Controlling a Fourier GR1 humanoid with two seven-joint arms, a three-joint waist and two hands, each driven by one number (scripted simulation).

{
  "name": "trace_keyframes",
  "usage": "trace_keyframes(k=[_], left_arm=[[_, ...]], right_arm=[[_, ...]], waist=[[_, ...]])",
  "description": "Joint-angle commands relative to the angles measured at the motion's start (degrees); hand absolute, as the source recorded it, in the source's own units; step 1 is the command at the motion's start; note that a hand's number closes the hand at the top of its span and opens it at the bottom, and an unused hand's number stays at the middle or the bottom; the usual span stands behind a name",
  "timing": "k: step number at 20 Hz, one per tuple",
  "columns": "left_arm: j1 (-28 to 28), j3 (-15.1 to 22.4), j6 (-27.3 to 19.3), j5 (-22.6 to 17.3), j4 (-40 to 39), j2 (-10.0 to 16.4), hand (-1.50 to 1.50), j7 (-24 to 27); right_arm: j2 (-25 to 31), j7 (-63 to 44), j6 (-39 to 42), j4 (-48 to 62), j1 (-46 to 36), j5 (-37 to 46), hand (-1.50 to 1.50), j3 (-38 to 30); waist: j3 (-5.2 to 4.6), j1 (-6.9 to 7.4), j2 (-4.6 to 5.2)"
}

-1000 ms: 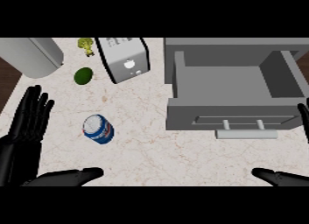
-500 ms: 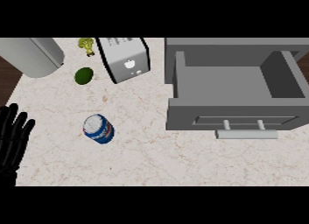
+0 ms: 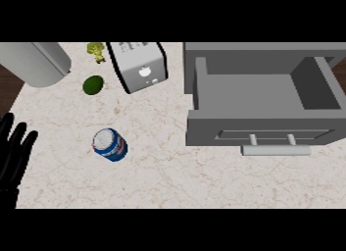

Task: Pick up the can, place it into the drawer and close the drawer

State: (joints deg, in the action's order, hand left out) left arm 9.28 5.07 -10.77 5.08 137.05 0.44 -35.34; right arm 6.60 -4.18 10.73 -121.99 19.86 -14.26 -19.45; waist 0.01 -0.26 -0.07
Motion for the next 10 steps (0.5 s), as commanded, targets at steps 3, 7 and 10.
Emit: trace_keyframes(k=[3, 7, 10], left_arm=[[-7.0, -6.8, -1.5, -7.3, -1.8, 1.3, -1.5, -4.6], [-2.5, -2.1, -3.8, -9.2, -8.4, -0.4, -1.5, 4.3], [-4.3, -1.5, -5.0, -8.5, -10.3, -0.4, -1.5, 4.8]], right_arm=[[-0.1, 4.4, 5.0, 2.7, 3.2, -2.8, -1.5, -4.5], [1.3, 1.4, 7.8, -0.4, 5.2, -7.7, -1.5, -7.9], [1.1, 2.2, 8.7, 1.4, 3.9, -8.4, -1.5, -10.4]], waist=[[0.01, -0.12, 0.03], [-0.03, -0.19, 0.01], [-0.01, -0.07, 0.02]])
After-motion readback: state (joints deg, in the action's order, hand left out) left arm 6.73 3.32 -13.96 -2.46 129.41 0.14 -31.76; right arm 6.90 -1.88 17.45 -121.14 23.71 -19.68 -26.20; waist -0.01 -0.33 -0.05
